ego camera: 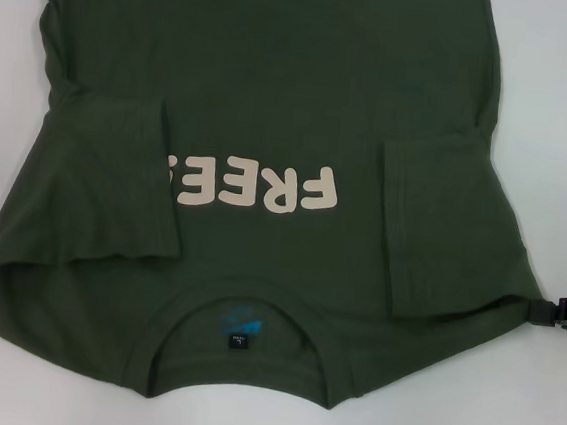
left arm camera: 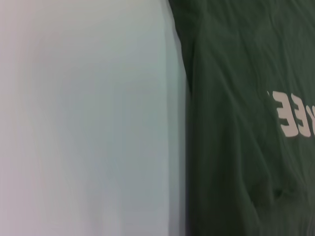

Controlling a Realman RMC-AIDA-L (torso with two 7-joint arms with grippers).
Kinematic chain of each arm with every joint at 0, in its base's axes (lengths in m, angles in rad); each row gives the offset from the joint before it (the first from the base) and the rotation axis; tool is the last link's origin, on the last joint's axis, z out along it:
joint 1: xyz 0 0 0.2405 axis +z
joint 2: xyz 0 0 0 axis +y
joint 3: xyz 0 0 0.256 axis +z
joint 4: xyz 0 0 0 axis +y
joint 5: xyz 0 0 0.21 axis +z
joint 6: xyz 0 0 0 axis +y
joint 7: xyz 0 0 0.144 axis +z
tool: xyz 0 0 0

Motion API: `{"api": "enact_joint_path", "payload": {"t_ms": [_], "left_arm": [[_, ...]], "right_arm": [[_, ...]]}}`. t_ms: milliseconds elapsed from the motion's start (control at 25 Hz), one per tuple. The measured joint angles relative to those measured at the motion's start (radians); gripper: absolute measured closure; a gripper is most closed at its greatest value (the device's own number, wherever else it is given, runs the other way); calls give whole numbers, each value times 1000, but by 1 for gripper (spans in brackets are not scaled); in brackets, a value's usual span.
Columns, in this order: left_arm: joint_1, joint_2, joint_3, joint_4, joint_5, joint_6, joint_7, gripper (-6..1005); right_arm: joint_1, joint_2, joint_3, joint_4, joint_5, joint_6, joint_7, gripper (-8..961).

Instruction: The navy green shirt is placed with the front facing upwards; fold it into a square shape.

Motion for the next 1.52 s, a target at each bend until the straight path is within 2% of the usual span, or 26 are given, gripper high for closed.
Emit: {"api": "enact_joint_path", "payload": {"t_ms": [520,920,1120,1320,1520], "left_arm": [[-21,9,7,-72,13,-32,10,193],[-22,7,17,-78,15,-36,17,201],[-19,4,15,-81,16,-64,9,329],[-18,4,21,-96,18,-80,8,578],[-19,4,22,-105,25,-85,10,749]], "right_arm": [[0,-2,0,0,0,-2,-2,923],[0,-2,0,0,0,-2,-2,923],[2,-2,0,0,0,-2,-2,923],[3,-2,0,0,0,-3,-2,923],[3,-2,0,0,0,-5,-2,922]]}}
